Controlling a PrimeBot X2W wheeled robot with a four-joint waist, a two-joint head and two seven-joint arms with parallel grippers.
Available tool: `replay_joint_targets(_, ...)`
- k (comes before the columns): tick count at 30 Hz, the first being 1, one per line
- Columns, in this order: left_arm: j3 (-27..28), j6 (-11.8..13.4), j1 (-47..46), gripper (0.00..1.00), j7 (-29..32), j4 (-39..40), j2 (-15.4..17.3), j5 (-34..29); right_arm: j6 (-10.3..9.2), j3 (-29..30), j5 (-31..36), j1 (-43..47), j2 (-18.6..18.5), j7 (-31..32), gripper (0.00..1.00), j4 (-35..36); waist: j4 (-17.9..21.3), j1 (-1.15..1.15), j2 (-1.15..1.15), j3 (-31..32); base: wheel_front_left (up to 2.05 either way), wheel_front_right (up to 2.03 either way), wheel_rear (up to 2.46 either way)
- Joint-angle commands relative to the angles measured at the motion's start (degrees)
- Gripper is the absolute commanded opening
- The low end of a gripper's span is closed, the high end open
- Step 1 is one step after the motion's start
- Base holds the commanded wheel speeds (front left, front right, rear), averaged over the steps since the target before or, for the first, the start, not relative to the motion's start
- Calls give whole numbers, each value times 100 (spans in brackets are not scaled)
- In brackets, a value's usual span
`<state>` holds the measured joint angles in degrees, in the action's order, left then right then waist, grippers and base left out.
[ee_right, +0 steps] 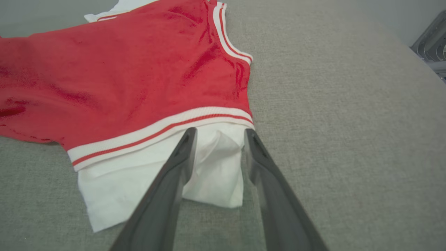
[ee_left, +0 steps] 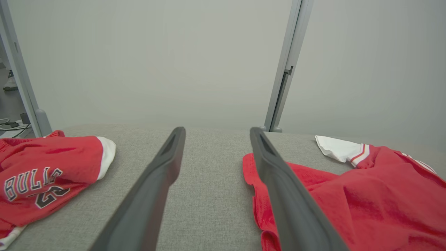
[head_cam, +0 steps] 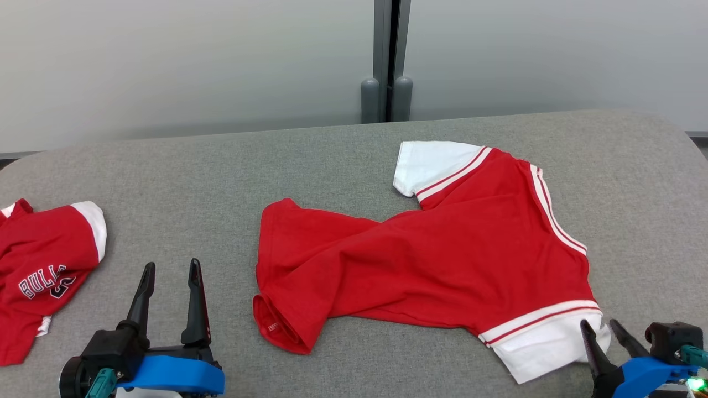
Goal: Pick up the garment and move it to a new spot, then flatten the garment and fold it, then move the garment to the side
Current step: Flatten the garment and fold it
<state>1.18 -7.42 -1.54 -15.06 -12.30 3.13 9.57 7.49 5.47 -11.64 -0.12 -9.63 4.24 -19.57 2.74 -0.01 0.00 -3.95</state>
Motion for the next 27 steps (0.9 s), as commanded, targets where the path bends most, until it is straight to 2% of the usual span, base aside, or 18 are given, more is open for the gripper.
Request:
replay_joint_targets(1,3,-11,19,100,-17,-4,-7,-4,1,29,41,66,-4,-30,100,167,-11,1,0,19,0,0,0)
replay_joint_targets(6,-33,-11,21,100,-17,-8,-7,-27,1,131,173,-129,99,-306,100,647,-82,1,0,63,0,0,0)
replay_joint_targets(13,-62,-11,60,100,-17,-14,62,-52,1,-22,397,-397,403,-1155,100,1017,-190,1,0,103,0,0,0)
replay_joint_targets(20,-106,-11,44,100,-17,-6,87,-59,1,-107,590,-639,603,-1740,100,868,-278,1,0,95,0,0,0)
replay_joint_targets(27,-262,-11,-16,100,-17,-34,103,-108,1,-197,623,-859,666,-1913,100,375,-363,1,0,54,0,0,0)
